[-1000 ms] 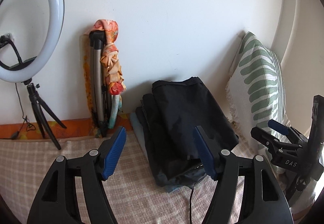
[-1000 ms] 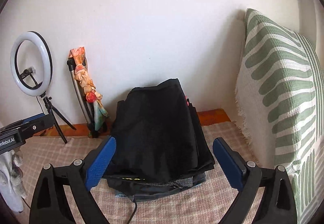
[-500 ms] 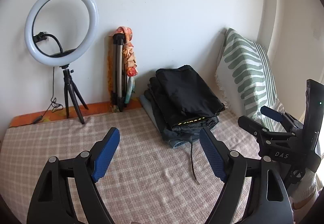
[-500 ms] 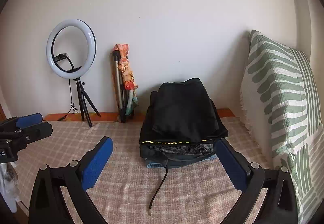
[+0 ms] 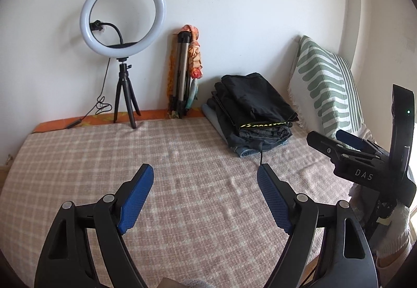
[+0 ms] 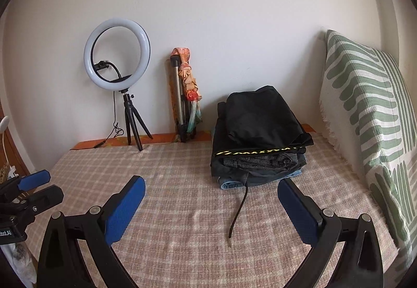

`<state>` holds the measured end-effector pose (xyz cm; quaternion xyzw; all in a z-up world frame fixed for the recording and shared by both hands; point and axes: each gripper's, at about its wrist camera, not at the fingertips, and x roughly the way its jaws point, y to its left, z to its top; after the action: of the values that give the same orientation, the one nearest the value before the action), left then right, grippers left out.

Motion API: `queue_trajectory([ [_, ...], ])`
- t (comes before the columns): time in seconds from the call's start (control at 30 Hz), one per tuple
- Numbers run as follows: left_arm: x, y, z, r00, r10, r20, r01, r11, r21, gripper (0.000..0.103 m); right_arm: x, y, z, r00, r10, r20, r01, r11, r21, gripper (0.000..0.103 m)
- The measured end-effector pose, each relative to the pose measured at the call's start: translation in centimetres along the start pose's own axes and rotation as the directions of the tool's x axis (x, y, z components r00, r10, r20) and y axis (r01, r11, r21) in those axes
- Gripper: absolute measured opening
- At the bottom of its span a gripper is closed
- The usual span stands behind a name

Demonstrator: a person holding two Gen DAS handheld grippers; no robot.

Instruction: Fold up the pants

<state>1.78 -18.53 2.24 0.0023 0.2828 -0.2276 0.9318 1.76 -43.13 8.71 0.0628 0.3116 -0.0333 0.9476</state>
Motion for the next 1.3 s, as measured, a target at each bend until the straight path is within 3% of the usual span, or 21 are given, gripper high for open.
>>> queue_trajectory([
  [0.17, 0.2, 0.7, -1.8, 1.000, 0.014, 0.006, -0.014, 1.000, -0.002, 0.082, 0.6, 0.1, -1.4, 1.000, -0.026, 0.012, 0.026, 1.000, 0.000, 0.103],
  [0.3, 0.7, 0.7, -3.0, 0.999, 0.022, -0.029, -0.021, 0.999, 0.042, 0.082, 1.5, 0.1, -1.8, 1.000, 0.011, -0.017, -0.011, 1.000, 0.026, 0.103],
  [0.57, 1.5, 1.2, -5.2, 0.995, 0.000, -0.101, 0.002, 1.000, 0.021, 0.082, 2.0, 0.6, -2.4, 0.999, -0.041, -0.007, 0.041, 0.999, -0.004, 0.103],
  [1.3, 0.9, 1.5, -5.2, 0.996, 0.005, -0.091, -0.005, 1.000, 0.001, 0.082, 2.7, 0.8, -2.8, 0.999, -0.043, -0.027, 0.043, 0.999, 0.004, 0.103],
])
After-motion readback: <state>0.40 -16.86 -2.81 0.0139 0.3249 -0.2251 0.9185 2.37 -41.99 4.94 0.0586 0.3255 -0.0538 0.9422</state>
